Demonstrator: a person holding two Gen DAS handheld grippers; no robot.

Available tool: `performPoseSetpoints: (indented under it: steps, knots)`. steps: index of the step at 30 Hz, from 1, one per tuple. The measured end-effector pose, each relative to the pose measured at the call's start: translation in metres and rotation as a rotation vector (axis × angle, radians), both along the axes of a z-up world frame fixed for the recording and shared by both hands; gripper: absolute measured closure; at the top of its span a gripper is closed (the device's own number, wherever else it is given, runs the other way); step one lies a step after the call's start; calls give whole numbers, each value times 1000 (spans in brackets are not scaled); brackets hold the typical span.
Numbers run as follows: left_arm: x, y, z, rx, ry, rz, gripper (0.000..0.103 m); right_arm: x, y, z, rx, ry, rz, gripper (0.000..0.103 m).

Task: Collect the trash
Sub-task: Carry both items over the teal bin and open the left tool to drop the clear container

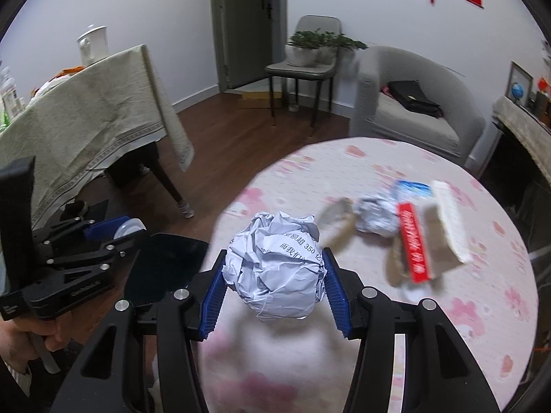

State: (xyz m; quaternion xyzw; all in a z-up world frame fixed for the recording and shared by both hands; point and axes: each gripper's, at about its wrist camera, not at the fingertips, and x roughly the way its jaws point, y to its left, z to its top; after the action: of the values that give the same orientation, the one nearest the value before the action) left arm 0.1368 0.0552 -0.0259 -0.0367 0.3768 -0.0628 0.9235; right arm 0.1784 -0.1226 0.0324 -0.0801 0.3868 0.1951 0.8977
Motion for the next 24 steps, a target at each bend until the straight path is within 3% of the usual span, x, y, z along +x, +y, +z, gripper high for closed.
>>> performPoseSetpoints:
  steps: [12,24]
  knots:
    - [-5,72,-41,9,123,113,61,3,77,-14,12,39,118,50]
    - [-6,111,-90,-4,258,170,61,5,136,-36,2,91,196,50]
